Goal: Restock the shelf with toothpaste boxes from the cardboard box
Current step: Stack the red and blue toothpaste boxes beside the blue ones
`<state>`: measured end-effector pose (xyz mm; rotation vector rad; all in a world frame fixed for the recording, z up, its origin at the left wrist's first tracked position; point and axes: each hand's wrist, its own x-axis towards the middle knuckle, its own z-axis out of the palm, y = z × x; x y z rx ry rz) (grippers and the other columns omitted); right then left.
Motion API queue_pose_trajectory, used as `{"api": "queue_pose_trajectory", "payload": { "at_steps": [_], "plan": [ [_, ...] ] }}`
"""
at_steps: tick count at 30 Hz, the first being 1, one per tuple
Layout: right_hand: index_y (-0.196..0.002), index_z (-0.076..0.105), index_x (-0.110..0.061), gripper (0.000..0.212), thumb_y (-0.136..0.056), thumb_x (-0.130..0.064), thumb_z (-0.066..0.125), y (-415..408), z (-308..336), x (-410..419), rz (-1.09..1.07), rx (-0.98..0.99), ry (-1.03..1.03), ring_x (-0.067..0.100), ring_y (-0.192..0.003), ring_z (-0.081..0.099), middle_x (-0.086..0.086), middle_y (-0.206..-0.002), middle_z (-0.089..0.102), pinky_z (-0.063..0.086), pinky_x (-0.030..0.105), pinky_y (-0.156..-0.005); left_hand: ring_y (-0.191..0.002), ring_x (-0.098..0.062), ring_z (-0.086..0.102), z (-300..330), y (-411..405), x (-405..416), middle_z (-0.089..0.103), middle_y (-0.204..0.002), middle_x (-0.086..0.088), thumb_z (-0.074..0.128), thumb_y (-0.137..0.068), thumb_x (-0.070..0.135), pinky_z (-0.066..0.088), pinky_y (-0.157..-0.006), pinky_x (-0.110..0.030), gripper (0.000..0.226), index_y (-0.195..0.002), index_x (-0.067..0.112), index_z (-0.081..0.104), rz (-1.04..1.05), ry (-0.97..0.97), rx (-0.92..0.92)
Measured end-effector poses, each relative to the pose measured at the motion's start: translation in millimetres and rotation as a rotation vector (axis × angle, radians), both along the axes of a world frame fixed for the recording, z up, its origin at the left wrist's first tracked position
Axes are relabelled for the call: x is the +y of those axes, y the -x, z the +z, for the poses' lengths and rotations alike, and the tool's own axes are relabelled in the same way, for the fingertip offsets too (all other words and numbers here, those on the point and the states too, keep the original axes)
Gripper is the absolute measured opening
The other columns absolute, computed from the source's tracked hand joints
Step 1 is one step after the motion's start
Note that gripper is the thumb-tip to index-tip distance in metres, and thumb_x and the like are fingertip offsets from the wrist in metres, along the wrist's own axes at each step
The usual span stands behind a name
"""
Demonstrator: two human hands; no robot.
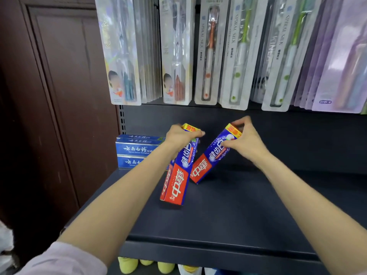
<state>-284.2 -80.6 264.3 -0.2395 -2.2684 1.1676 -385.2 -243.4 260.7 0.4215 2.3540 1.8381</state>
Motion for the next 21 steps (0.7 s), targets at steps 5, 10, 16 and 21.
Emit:
{"api": "queue_pose_trajectory", "payload": {
  "at_steps": [5, 10, 16, 21],
  "plan": [
    [-0.107, 0.059, -0.015, 0.042, -0.071, -0.020, 0.080, -1, 19, 2, 0.028, -0.140, -0.302, 0.016, -0.093, 0.058, 0.002, -0.099, 0.058, 0.049, 0.023, -0.067, -0.079, -0.025, 0.073, -4, 1, 2, 0.074, -0.090, -0.008, 0.080, -0.036, 0.061, 0.058, -0.083, -0.044, 0.092, -0.108, 0.011, 0.056, 0.018, -0.069, -0.043],
    [-0.106, 0.057, -0.017, 0.040, -0.073, -0.021, 0.080, 19, -19, 0, -0.119, 0.040, -0.098, 0.015, -0.092, 0.056, 0.001, -0.100, 0.058, 0.045, 0.022, -0.066, -0.079, -0.024, 0.073, -11, 8, -5, 0.075, -0.090, -0.008, 0.081, -0.058, 0.055, 0.057, -0.085, -0.039, 0.071, -0.107, 0.010, 0.054, 0.101, -0.200, -0.088],
    [-0.106, 0.058, -0.014, 0.038, -0.074, -0.013, 0.078, 56, -55, 9, -0.011, 0.064, -0.009, 0.020, -0.094, 0.058, 0.004, -0.101, 0.061, 0.043, 0.024, -0.073, -0.080, -0.023, 0.073, -16, 19, -13, 0.075, -0.089, -0.006, 0.082, -0.059, 0.051, 0.056, -0.087, -0.042, 0.070, -0.107, 0.010, 0.054, 0.131, -0.305, -0.083],
    [-0.094, 0.063, -0.013, 0.021, -0.077, -0.020, 0.074, 77, -80, 20, -0.190, -0.086, -0.469, 0.024, -0.110, 0.040, 0.005, -0.113, 0.047, 0.039, 0.028, -0.084, -0.070, -0.022, 0.074, -20, 21, -10, 0.075, -0.086, -0.004, 0.079, -0.069, 0.045, 0.059, -0.079, -0.036, 0.061, -0.111, 0.010, 0.054, 0.116, -0.332, -0.116]
  ]
}}
